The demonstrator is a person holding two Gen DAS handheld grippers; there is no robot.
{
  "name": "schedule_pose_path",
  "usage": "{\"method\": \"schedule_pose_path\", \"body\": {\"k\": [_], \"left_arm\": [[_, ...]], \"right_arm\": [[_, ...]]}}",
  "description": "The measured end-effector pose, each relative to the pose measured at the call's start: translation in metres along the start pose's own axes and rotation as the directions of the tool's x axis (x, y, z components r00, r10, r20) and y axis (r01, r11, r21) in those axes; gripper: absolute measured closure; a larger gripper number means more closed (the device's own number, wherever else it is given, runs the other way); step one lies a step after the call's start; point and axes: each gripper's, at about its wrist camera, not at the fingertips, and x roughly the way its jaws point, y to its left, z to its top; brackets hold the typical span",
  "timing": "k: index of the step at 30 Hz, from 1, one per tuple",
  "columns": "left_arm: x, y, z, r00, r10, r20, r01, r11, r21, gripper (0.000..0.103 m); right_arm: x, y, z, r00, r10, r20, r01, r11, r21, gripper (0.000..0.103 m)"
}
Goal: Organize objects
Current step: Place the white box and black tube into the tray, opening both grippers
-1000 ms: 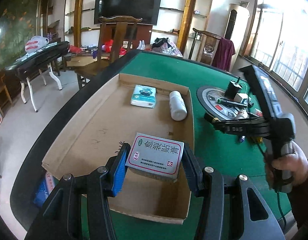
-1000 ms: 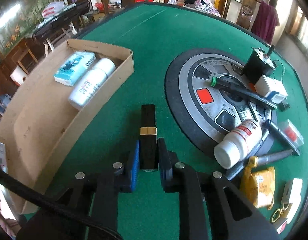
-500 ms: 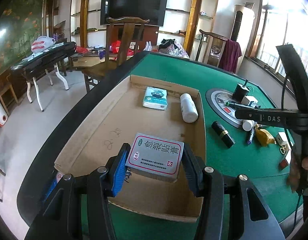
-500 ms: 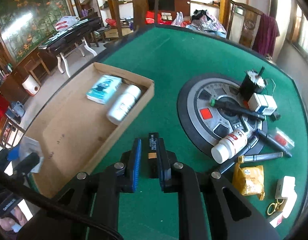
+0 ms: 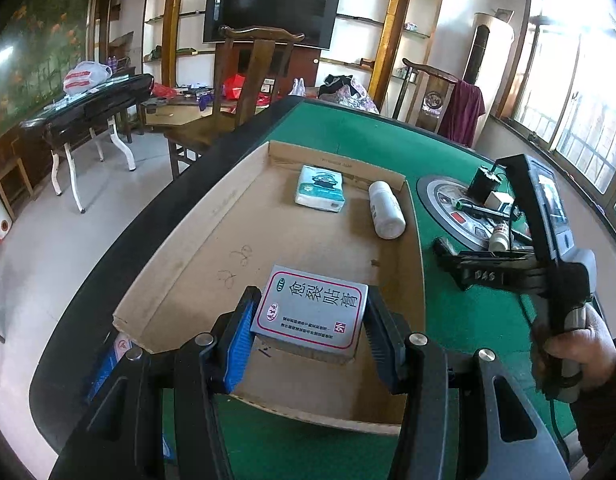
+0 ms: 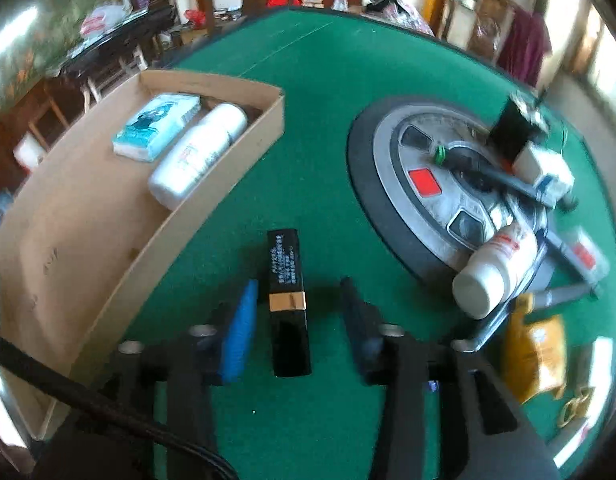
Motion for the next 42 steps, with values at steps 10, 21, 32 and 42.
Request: {"method": "schedule_pose_path", "body": {"k": [10, 21, 32, 42], "left_arm": [[-0.001, 0.011, 0.020, 1.000, -0.028, 0.004, 0.028, 1.000, -0.011, 0.057], [0.060, 0.009, 0.104, 0.996, 0.082, -0.016, -0.080, 0.989, 0.126, 0.057], [0.152, 0.042, 0.131, 0.984, 0.077, -0.164, -0.069, 0.996, 0.056, 0.057], [0.161, 0.048, 0.130, 0.987, 0.051, -0.152, -0.045, 0.998, 0.044, 0.052]], "right_arm": [[-0.033, -0.026, -0.007, 0.977, 0.206, 0.061, -0.213, 0.967, 0.137, 0.088], [-0.055, 0.024, 0.036, 0.920, 0.385, 0.077, -0.392, 0.912, 0.123, 0.088], [0.009, 0.056, 0.079, 0.931, 0.363, 0.028, -0.360, 0.909, 0.209, 0.087], [0.034, 0.070, 0.085, 0.968, 0.249, 0.004, -0.247, 0.956, 0.159, 0.088]]}}
